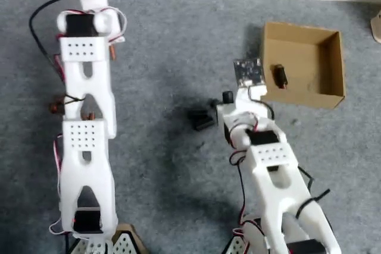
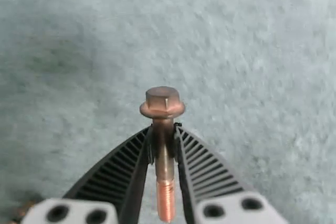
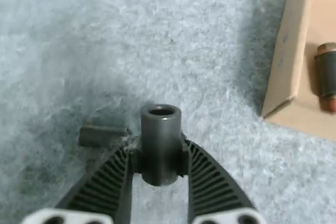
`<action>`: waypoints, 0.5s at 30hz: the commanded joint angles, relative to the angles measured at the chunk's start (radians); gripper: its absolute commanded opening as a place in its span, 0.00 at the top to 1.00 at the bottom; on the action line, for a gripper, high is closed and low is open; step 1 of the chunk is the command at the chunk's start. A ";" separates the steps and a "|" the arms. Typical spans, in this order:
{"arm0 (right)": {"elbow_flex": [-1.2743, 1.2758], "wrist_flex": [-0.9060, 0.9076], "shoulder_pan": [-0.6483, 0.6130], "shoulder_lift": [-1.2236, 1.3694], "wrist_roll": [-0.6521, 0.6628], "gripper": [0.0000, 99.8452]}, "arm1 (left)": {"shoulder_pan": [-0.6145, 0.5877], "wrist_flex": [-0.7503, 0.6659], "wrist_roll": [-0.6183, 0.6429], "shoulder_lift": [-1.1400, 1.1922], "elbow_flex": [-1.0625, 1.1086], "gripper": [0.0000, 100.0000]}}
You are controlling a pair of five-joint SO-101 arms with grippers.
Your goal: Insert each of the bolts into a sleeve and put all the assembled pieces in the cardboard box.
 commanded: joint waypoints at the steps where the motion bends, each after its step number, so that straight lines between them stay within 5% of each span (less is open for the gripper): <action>1: 0.004 -0.033 -0.010 -0.061 0.015 0.99 | 0.033 0.015 0.014 0.002 -0.056 0.99; 15: 0.013 -0.068 -0.024 -0.073 0.011 0.99 | 0.036 0.087 0.043 -0.082 -0.059 0.99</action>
